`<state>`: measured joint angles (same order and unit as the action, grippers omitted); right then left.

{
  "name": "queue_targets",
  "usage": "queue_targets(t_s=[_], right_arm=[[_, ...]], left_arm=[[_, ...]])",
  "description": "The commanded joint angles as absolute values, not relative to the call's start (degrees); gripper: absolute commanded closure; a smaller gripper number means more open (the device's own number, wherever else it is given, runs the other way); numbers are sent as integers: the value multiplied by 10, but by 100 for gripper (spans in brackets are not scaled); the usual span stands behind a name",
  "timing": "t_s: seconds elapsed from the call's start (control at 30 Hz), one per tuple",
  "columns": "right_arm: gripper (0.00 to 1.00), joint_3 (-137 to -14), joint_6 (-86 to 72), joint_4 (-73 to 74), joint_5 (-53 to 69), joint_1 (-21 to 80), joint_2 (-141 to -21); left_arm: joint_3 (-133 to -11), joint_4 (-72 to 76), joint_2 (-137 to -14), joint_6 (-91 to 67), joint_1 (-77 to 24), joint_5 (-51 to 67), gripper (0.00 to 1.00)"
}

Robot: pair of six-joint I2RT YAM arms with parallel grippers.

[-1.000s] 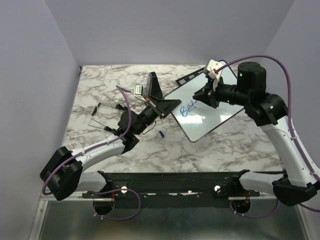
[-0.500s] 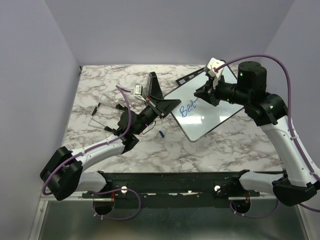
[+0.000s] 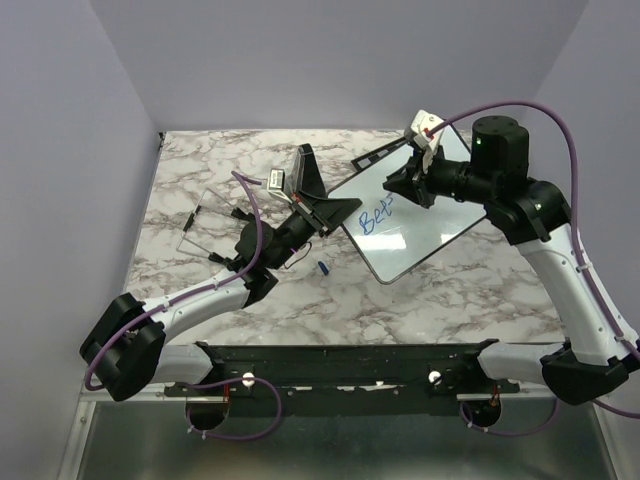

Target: Write a sentence on the whiteboard

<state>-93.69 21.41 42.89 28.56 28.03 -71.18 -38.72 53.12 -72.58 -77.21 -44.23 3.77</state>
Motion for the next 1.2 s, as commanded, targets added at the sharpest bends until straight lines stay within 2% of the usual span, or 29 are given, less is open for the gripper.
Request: queue_targets(t_s=[0.0, 0.73, 0.9, 1.17], right_arm=[[99, -946, 205, 420, 294, 278, -721], [100, -849, 216, 451, 277, 278, -651], [99, -874, 220, 446, 242, 272, -659], [100, -932, 213, 445, 266, 268, -679]], left_arm=[[-396, 627, -713, -801, -441, 44, 100], [-386, 635, -712, -806, -432, 36, 100], [-387, 635, -712, -807, -432, 39, 100], [-383, 635, -713, -809, -432, 40, 100]])
